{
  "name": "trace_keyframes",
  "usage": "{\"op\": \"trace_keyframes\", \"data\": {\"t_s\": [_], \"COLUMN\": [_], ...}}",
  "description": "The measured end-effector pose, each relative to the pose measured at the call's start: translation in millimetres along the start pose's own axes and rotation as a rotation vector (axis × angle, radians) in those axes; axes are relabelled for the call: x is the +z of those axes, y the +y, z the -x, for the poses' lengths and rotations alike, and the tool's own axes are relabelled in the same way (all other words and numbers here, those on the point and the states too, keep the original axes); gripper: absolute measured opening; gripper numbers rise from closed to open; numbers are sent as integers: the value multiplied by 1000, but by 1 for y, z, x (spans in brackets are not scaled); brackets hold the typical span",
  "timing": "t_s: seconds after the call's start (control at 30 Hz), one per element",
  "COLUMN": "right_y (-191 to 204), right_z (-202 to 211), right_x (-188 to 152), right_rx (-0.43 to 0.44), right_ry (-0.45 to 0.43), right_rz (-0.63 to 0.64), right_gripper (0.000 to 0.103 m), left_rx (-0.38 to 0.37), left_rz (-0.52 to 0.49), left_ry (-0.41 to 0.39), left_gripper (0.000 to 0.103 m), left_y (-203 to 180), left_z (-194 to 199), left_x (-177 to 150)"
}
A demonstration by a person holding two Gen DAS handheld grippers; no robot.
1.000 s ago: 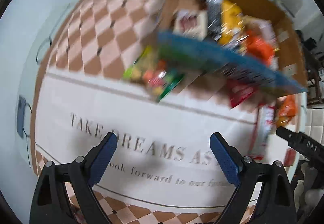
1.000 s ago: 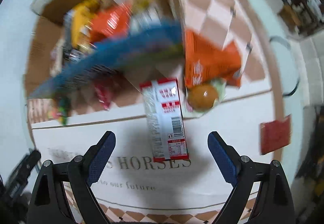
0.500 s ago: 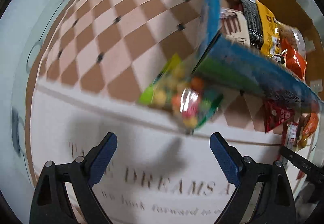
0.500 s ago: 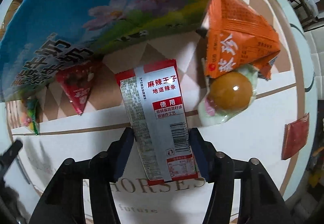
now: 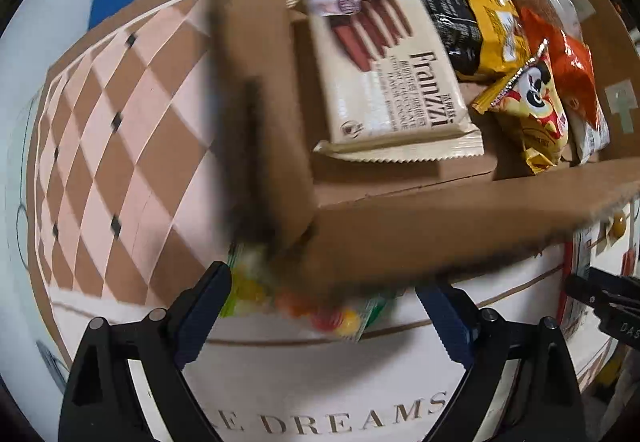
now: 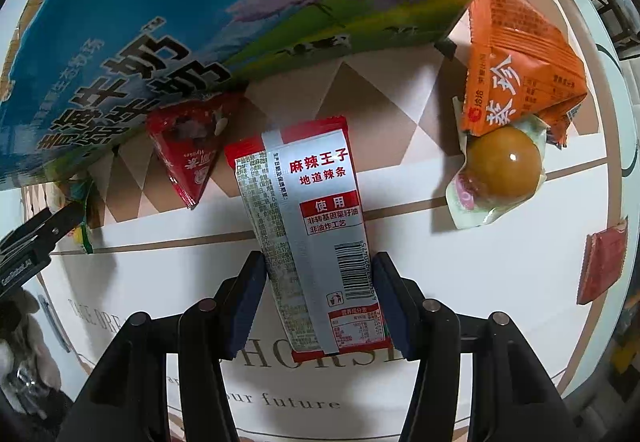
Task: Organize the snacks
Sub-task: 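Lift the gumball bag and spicy strip packet up off the table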
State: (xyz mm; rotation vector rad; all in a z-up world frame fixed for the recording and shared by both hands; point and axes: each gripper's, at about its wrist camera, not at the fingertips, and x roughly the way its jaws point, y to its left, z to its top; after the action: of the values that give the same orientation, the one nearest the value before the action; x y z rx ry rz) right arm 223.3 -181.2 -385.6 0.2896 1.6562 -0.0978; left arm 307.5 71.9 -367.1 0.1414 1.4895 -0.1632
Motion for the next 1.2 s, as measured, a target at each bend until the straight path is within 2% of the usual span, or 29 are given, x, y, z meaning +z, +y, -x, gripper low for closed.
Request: {"op": "trace_keyframes", "data": {"t_s": [0.13, 0.2, 0.33, 0.37, 0.53, 0.67, 0.77, 0.83, 0.97, 1.03, 1.2], "right_y": [3, 6, 5, 3, 3, 3, 2, 2, 2, 5, 14], "right_z": [-5, -8, -10, -13, -15, -18, -21, -22, -23, -25, -26], "right_x": [2, 15, 13, 13, -1, -15, -26, -31, -34, -36, -41], "right_rx": [6, 8, 11, 12, 15, 11, 9, 3, 0, -9, -36], "right_ry": [18, 26, 41, 44, 73, 98, 118, 120, 135, 152, 153], "right_rz": [-7, -7, 1, 3, 28, 54, 71, 78, 78, 86, 112], "right_gripper": [58, 57, 56, 56, 54, 54, 54, 54, 57, 59, 60], "left_rx": [-14, -22, -33, -37, -75, -114, -113, -78, -23, -26, -15], "left_rz": [-15, -1, 46, 57, 148, 208, 187, 159, 112, 102, 90], "left_ry": [-7, -14, -5, 0, 56, 126, 148, 137, 155, 196, 184], "left_gripper": [90, 86, 85, 85, 85, 85, 85, 87, 88, 88, 88], "left_y": [-7, -6, -3, 8, 5, -14, -35, -45, -58, -61, -62], "left_z": [-3, -3, -2, 0, -1, -2, -1, -1, -9, -20, -24], "left_x": [8, 5, -4, -3, -37, -75, -95, -101, -105, -102, -106]}}
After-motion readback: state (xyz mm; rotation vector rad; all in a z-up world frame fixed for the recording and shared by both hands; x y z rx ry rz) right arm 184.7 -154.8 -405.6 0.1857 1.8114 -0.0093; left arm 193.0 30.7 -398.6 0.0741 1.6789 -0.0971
